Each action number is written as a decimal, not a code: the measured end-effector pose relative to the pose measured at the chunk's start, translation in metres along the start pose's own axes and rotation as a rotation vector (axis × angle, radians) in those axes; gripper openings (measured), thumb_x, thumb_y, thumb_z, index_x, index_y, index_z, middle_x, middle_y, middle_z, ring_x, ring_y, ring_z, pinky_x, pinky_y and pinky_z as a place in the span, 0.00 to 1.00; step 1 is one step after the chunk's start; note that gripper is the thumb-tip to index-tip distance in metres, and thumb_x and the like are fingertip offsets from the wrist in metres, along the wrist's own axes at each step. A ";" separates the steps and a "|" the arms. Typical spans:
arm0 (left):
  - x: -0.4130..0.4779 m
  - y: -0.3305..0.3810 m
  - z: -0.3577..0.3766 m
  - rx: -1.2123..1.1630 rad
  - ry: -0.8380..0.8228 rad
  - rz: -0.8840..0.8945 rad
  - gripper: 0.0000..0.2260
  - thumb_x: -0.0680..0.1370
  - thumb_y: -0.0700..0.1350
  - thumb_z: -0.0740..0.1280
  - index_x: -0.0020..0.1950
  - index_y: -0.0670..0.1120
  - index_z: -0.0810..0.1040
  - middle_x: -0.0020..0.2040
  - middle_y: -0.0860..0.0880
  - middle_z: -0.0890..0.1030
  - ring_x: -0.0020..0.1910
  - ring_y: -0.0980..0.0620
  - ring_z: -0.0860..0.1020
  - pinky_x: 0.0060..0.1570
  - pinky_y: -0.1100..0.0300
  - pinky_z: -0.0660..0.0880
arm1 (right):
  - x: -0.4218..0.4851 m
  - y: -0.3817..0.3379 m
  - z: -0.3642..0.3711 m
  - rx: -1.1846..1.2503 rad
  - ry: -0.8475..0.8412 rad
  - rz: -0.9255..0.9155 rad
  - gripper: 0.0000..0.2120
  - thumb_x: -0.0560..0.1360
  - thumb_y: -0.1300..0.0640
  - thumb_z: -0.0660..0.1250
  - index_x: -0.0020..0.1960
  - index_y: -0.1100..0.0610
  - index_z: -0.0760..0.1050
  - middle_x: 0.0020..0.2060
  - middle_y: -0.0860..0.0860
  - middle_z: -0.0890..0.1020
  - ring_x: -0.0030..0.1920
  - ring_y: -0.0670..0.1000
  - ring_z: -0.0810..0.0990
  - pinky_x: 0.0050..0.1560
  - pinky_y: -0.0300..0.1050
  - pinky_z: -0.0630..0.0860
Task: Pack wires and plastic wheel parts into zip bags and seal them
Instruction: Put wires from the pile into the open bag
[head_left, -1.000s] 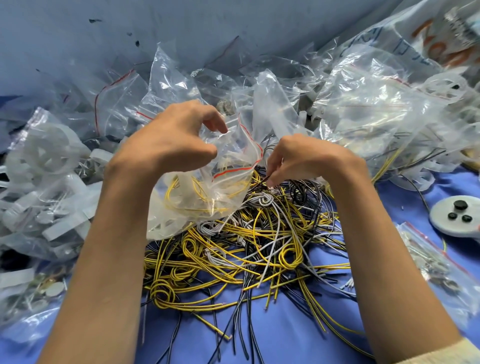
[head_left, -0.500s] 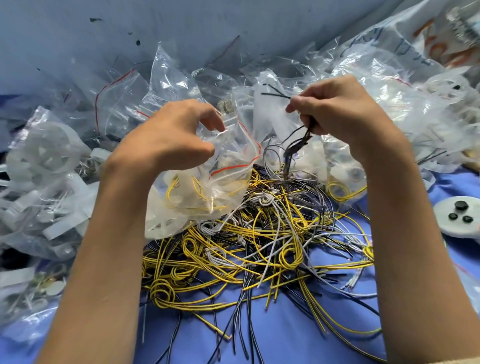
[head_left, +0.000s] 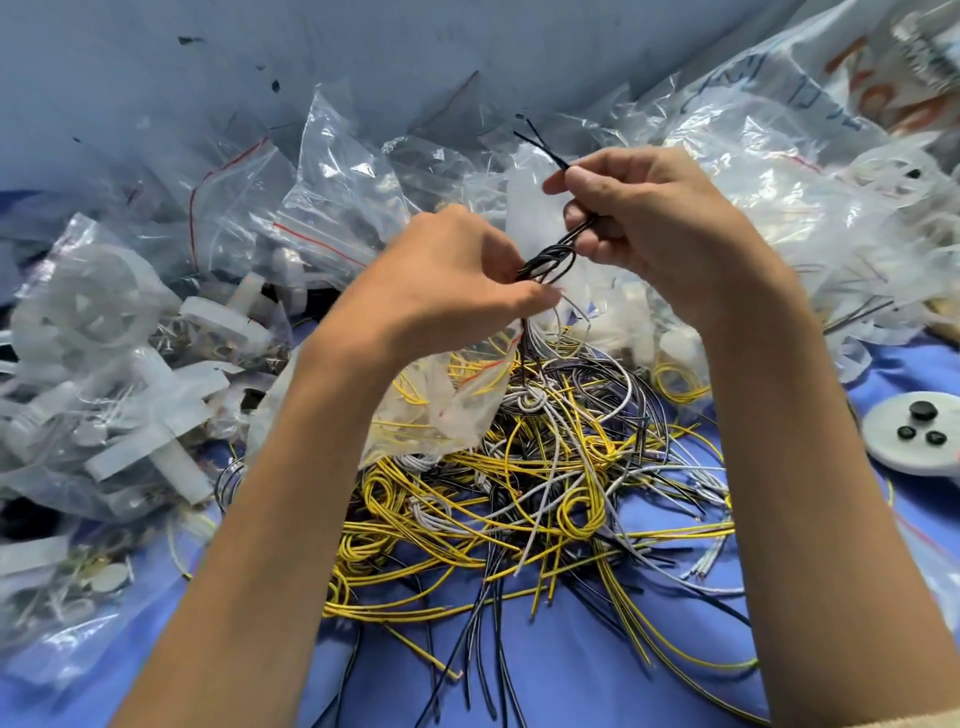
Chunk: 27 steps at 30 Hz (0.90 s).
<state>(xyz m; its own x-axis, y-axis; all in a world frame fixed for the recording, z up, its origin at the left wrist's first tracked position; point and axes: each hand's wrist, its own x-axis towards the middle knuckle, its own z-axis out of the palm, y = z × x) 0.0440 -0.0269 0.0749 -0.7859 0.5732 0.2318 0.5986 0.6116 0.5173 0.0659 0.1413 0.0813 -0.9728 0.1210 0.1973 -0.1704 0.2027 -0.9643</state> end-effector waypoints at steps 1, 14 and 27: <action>0.001 0.000 0.004 0.038 0.027 -0.016 0.12 0.73 0.55 0.69 0.42 0.46 0.84 0.36 0.46 0.82 0.33 0.53 0.73 0.31 0.61 0.67 | 0.000 0.001 0.001 0.012 0.003 0.015 0.08 0.81 0.60 0.59 0.48 0.57 0.77 0.30 0.48 0.76 0.25 0.40 0.75 0.30 0.30 0.72; 0.001 -0.009 0.001 -0.023 0.099 -0.118 0.04 0.72 0.50 0.71 0.43 0.52 0.84 0.38 0.53 0.85 0.45 0.53 0.81 0.48 0.58 0.76 | 0.009 0.013 -0.009 -0.668 0.112 -0.064 0.19 0.77 0.55 0.65 0.67 0.47 0.72 0.46 0.48 0.74 0.41 0.40 0.73 0.54 0.40 0.70; -0.002 -0.012 -0.005 0.010 0.089 -0.144 0.04 0.73 0.50 0.71 0.38 0.53 0.84 0.33 0.56 0.83 0.42 0.56 0.81 0.49 0.58 0.76 | -0.005 0.007 -0.011 -0.408 -0.289 -0.064 0.11 0.79 0.55 0.61 0.42 0.54 0.80 0.29 0.49 0.65 0.34 0.51 0.63 0.33 0.43 0.63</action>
<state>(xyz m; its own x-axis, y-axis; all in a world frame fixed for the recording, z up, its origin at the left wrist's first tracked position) 0.0378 -0.0376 0.0722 -0.8739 0.4292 0.2280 0.4801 0.6894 0.5424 0.0715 0.1531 0.0753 -0.9759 -0.1665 0.1410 -0.2121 0.5716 -0.7926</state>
